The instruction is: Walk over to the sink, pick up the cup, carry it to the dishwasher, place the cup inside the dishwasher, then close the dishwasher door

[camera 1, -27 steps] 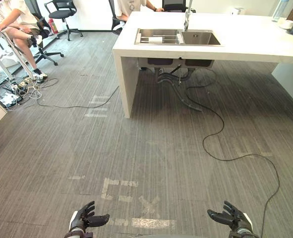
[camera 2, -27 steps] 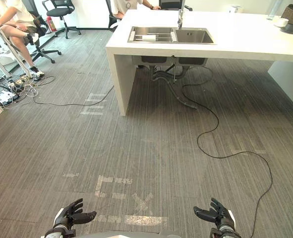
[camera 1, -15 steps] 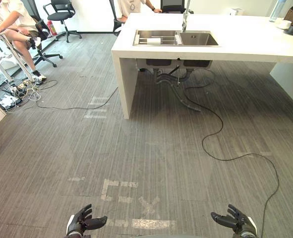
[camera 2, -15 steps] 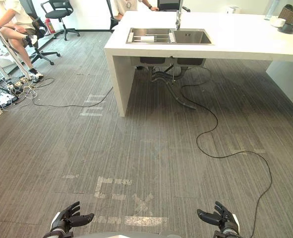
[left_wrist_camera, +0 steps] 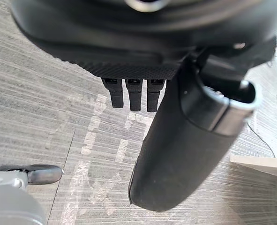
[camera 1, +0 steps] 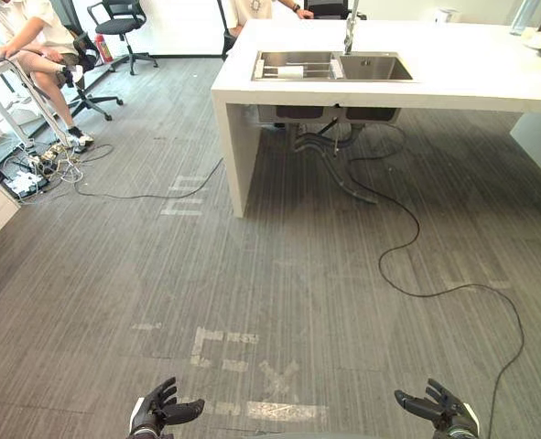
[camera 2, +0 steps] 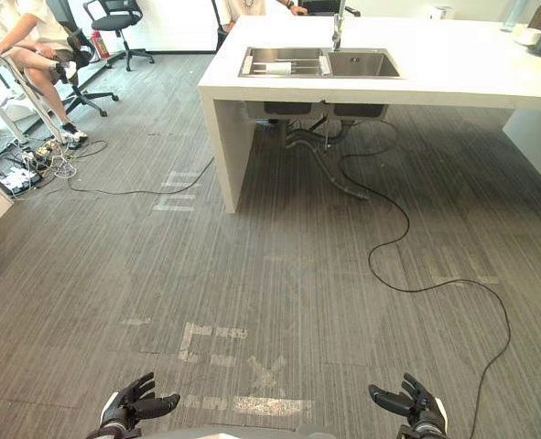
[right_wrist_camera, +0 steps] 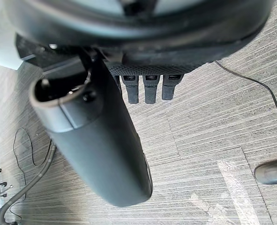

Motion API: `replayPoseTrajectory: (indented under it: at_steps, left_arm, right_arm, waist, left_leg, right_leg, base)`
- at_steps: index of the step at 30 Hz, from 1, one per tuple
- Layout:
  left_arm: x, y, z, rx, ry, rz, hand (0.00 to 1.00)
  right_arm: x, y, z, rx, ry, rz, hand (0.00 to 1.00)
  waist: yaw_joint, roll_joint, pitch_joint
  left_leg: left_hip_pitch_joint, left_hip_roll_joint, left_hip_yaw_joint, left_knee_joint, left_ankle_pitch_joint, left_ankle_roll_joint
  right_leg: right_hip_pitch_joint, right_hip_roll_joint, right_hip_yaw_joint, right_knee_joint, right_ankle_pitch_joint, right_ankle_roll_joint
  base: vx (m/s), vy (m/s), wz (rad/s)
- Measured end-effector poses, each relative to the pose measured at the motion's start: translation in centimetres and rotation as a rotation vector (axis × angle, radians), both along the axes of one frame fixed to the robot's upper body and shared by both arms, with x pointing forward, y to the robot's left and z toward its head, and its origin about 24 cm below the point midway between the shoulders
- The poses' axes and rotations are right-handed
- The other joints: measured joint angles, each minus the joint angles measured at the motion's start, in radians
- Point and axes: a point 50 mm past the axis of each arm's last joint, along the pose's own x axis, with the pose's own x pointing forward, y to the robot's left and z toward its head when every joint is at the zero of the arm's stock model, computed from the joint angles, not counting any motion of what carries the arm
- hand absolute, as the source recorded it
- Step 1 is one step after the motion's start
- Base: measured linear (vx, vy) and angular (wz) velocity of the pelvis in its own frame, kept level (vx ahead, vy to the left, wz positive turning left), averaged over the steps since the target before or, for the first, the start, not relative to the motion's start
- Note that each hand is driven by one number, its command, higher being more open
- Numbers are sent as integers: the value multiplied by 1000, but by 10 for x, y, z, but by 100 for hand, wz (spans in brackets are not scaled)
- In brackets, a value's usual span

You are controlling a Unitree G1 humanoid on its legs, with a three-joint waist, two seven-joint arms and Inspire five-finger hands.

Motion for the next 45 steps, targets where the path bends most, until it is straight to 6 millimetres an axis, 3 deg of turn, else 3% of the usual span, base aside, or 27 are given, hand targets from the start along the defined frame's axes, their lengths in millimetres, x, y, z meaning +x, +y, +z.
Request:
replayPoseTrajectory:
  at_steps: [6, 8, 9, 10, 11, 13, 15, 16, 18, 20, 21, 23, 24, 25, 27, 30, 32, 34, 35, 36, 37, 38, 39, 41, 42, 43, 45]
  left_arm:
    - [2, -1, 1, -11, -22, 28, 90]
    - [10, -2, 6, -9, -62, 32, 90]
    - [15, -3, 8, -6, -81, 18, 90]
    - [20, -3, 11, 2, -102, 6, 90]
    - [22, -3, 12, 6, -107, 1, 90]
    - [25, -3, 13, 12, -114, -3, 90]
    - [37, -5, 16, 13, -143, -7, 90]
    - [45, -8, 18, 3, -166, -2, 90]
    - [56, -10, 21, -8, -197, -1, 90]
    - [59, -8, 23, 0, -207, 9, 90]
    - [57, -10, 21, -2, -200, 15, 90]
    - [59, -16, 21, -18, -212, 19, 90]
    - [59, -19, 22, -27, -218, 22, 90]
    - [56, -20, 22, -29, -224, 22, 90]
    - [60, -24, 25, -39, -245, 16, 90]
    - [67, -26, 32, -44, -296, 19, 90]
    - [71, -26, 39, -55, -346, 39, 90]
    - [76, -27, 48, -51, -393, 40, 90]
    - [80, -28, 57, -39, -440, 48, 90]
    - [82, -27, 61, -31, -458, 50, 90]
    - [87, -27, 69, -23, -499, 48, 90]
    - [99, -31, 87, -24, -592, 27, 90]
    - [104, -34, 96, -23, -632, 14, 90]
    - [117, -38, 122, -12, -750, -25, 90]
    - [125, -39, 137, -3, -816, -35, 90]
    - [128, -39, 150, 11, -873, -26, 90]
    - [132, -40, 174, 33, -983, -21, 90]
  right_arm:
    - [19, 0, 4, -9, -44, 2, 90]
    - [25, 0, 6, -14, -56, 0, 90]
    - [25, 0, 6, -18, -55, -3, 90]
    - [25, 2, 5, -12, -52, 0, 90]
    - [25, 3, 4, -8, -47, 2, 90]
    - [25, 4, 3, -4, -39, 4, 90]
    - [30, 4, 4, -9, -45, 26, 90]
    - [36, 1, 7, -21, -50, 49, 90]
    - [38, -4, 10, -38, -53, 55, 90]
    - [34, -7, 11, -48, -41, 51, 90]
    - [32, -10, 11, -53, -37, 43, 90]
    - [33, -10, 11, -47, -46, 31, 90]
    - [32, -8, 10, -40, -44, 29, 90]
    - [34, -3, 9, -28, -50, 35, 90]
    - [43, -1, 13, -29, -96, 37, 90]
    - [56, -2, 21, -46, -154, 37, 90]
    - [63, -2, 23, -48, -167, 37, 90]
    - [62, -4, 22, -50, -164, 24, 90]
    - [55, -6, 19, -53, -140, 5, 90]
    - [53, -4, 17, -46, -132, 1, 90]
    - [47, -1, 14, -38, -114, -4, 90]
    - [37, 1, 9, -31, -86, -12, 90]
    - [35, 2, 7, -26, -75, -14, 90]
    - [32, 11, 2, 2, -58, -20, 90]
    - [31, 17, -2, 21, -53, -21, 90]
    - [31, 23, -4, 33, -48, -5, 90]
    - [35, 34, -5, 55, -55, 43, 90]
  waist:
    - [5, 10, 6]
    - [7, 13, 9]
    - [6, 16, 18]
    - [7, 19, 28]
    - [3, 18, 36]
    - [1, 25, 46]
    - [-10, 34, 63]
    - [-26, 55, 78]
    - [-30, 66, 87]
    - [-37, 43, 86]
    - [-47, 43, 80]
    - [-49, 71, 88]
    - [-45, 80, 96]
    - [-28, 73, 103]
    - [-2, 50, 117]
    - [26, 39, 125]
    - [51, 25, 133]
    - [65, 26, 132]
    - [79, 39, 125]
    - [83, 31, 122]
    - [85, 16, 108]
    - [77, -11, 101]
    - [72, -17, 103]
    - [56, -32, 110]
    - [37, -37, 111]
    - [30, -36, 114]
    - [28, -28, 115]
  left_leg:
    - [-57, 4, 44, 127, -106, 5]
    - [-103, 5, 74, 235, -187, 22]
    - [-105, 6, 81, 263, -219, 40]
    - [-89, 6, 80, 293, -247, 41]
    - [-69, 5, 79, 306, -263, 49]
    - [-21, 7, 81, 289, -278, 43]
    - [20, 27, 64, 252, -284, 32]
    - [44, 60, 50, 229, -289, 20]
    - [83, 87, 41, 201, -299, -17]
    - [132, 91, 32, 211, -332, -72]
    - [122, 110, 16, 290, -345, -93]
    - [-2, 182, 16, 632, -301, -115]
    - [-98, 244, 18, 900, -233, -113]
    - [-162, 306, 56, 1093, -233, -112]
    - [-258, 333, 97, 1200, -239, -102]
    - [-410, 302, 138, 1106, -249, -85]
    - [-456, 221, 148, 800, -248, -82]
    - [-477, 147, 115, 491, -171, -95]
    - [-479, 124, 91, 339, -62, -76]
    - [-481, 116, 88, 375, -31, -50]
    - [-490, 89, 89, 423, -17, -30]
    - [-506, 58, 92, 500, -59, 11]
    - [-502, 49, 90, 515, -80, 26]
    - [-458, 25, 80, 531, -132, 32]
    - [-409, 9, 65, 534, -152, 42]
    - [-324, 6, 66, 510, -174, 48]
    - [-189, 18, 65, 428, -197, 45]
  right_leg:
    - [-20, 1, 43, 24, -31, 8]
    - [-79, -9, 52, 159, -114, 53]
    - [-124, -14, 39, 274, -143, 98]
    - [-242, -27, 3, 532, -147, 125]
    - [-289, -43, -25, 639, -162, 115]
    - [-352, -67, -76, 664, -193, 90]
    - [-413, -63, -101, 574, -193, 87]
    - [-450, -46, -124, 477, -176, 81]
    - [-489, -35, -119, 313, -73, 77]
    - [-497, -65, -112, 275, 78, 41]
    - [-492, -61, -133, 331, 90, -40]
    - [-419, -19, -168, 319, 33, -80]
    - [-331, 21, -188, 277, 7, -126]
    - [-229, 56, -184, 226, -8, -150]
    - [-106, 66, -159, 146, -23, -173]
    - [19, 64, -110, 33, -27, -180]
    - [105, 33, -68, -37, -36, -180]
    - [152, 6, -35, -69, -65, -147]
    - [185, 5, -11, -67, -122, -125]
    - [192, -5, -1, -42, -156, -106]
    - [189, -34, 4, 19, -211, -59]
    - [145, -69, 5, 180, -268, 24]
    - [107, -76, 10, 279, -263, 32]
    - [-23, -98, 25, 611, -164, 258]
    - [-91, -110, 35, 801, -158, 302]
    - [-141, -126, 22, 917, -176, 258]
    - [-212, -138, -22, 943, -213, 175]
  base:
    - [84, 16, -20]
    - [93, 26, -19]
    - [141, 22, -6]
    - [251, 29, -4]
    - [285, 36, -6]
    - [344, 36, -3]
    - [398, -19, 20]
    - [323, -62, 31]
    - [515, -124, 31]
    - [635, -201, 37]
    - [633, -272, 33]
    - [692, -315, 27]
    - [657, -285, 4]
    - [646, -274, -9]
    - [568, -212, -30]
    - [469, -71, -35]
    - [578, 67, -52]
    - [528, 160, -51]
    - [427, 159, -46]
    - [580, 229, -42]
    - [691, 204, -4]
    - [834, 244, 12]
    - [830, 219, 22]
    - [573, 150, 26]
    - [612, 95, 26]
    - [606, 74, 10]
    - [546, 15, -16]
